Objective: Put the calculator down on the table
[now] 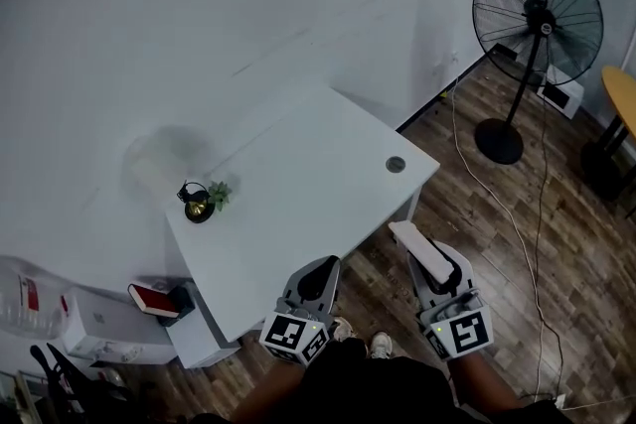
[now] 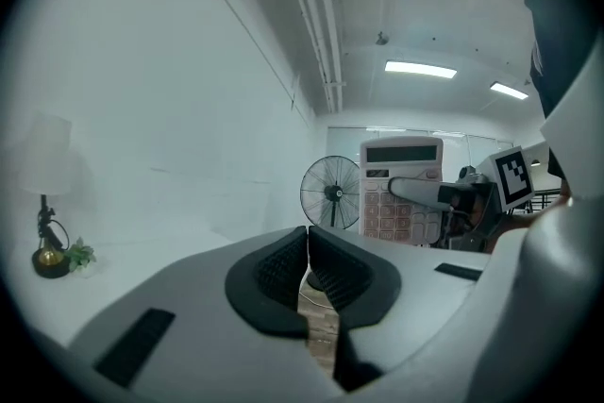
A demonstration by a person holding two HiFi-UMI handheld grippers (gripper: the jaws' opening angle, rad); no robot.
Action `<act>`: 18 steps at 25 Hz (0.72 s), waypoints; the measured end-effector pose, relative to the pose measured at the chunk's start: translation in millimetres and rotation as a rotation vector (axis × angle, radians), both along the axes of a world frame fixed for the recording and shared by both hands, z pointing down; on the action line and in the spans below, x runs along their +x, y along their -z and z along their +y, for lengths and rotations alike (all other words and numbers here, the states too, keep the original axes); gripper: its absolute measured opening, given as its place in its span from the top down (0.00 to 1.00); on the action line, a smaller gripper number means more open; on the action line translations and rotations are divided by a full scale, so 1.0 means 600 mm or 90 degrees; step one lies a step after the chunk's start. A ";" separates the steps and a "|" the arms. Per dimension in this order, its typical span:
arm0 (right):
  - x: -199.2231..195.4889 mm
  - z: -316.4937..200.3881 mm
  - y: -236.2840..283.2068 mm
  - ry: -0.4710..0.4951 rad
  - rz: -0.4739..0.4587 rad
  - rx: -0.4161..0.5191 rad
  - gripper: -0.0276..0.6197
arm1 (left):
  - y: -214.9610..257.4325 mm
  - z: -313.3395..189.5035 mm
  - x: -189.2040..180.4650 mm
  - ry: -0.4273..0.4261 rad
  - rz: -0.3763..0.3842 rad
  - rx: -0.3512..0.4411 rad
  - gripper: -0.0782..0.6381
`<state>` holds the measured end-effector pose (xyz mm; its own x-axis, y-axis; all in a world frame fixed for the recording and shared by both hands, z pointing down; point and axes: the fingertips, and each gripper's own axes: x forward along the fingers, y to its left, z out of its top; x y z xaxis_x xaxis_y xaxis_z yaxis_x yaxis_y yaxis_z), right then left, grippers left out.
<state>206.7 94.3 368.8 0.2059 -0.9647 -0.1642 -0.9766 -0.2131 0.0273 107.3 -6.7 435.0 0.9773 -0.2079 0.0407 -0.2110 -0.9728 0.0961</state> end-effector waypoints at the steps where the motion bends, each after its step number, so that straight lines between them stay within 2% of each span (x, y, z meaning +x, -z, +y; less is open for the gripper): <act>1: 0.003 -0.015 -0.001 0.008 0.000 0.000 0.74 | -0.002 -0.012 0.001 0.010 0.002 -0.002 0.86; 5: 0.016 -0.083 -0.013 0.030 -0.009 -0.018 0.74 | -0.018 -0.077 0.003 0.045 -0.002 0.011 0.86; 11: 0.023 -0.209 -0.013 0.076 0.004 -0.048 0.74 | -0.023 -0.181 0.006 0.068 -0.007 0.006 0.86; 15: 0.028 -0.295 -0.005 0.106 0.014 -0.035 0.74 | -0.019 -0.245 0.013 0.074 -0.004 0.014 0.86; 18: 0.026 -0.355 -0.011 0.125 0.012 -0.050 0.74 | -0.022 -0.295 0.009 0.092 -0.003 0.012 0.86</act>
